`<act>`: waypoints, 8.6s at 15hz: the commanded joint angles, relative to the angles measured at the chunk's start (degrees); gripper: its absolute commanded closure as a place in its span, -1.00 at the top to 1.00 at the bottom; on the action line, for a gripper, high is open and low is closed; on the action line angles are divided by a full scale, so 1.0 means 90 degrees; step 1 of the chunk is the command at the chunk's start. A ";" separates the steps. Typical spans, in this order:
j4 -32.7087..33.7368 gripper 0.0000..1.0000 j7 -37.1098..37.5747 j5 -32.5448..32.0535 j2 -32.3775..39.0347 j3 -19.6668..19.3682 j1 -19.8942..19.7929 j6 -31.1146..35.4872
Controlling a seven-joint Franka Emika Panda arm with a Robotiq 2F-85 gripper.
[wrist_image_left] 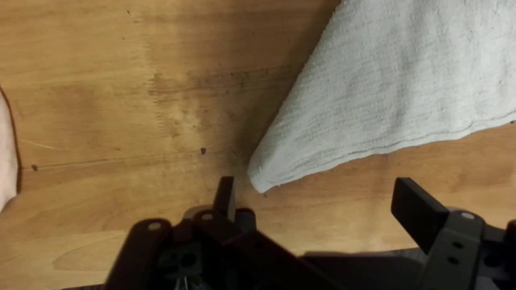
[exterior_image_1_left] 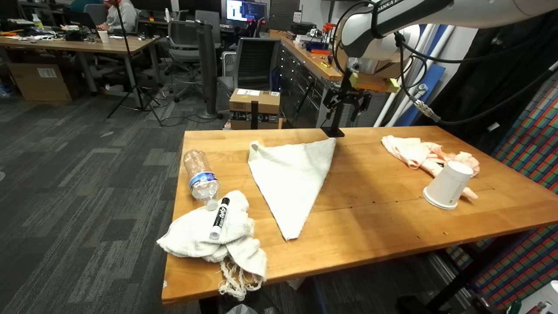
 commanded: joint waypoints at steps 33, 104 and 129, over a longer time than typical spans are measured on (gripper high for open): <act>0.1827 1.00 0.0128 -0.1119 0.1909 -0.0540 0.0784 -0.0742; -0.6515 -0.91 0.4599 -0.3359 -0.3921 0.1550 0.2541 -0.0004; -0.6494 -0.91 0.5494 -0.3313 -0.3970 0.2509 0.3084 -0.0100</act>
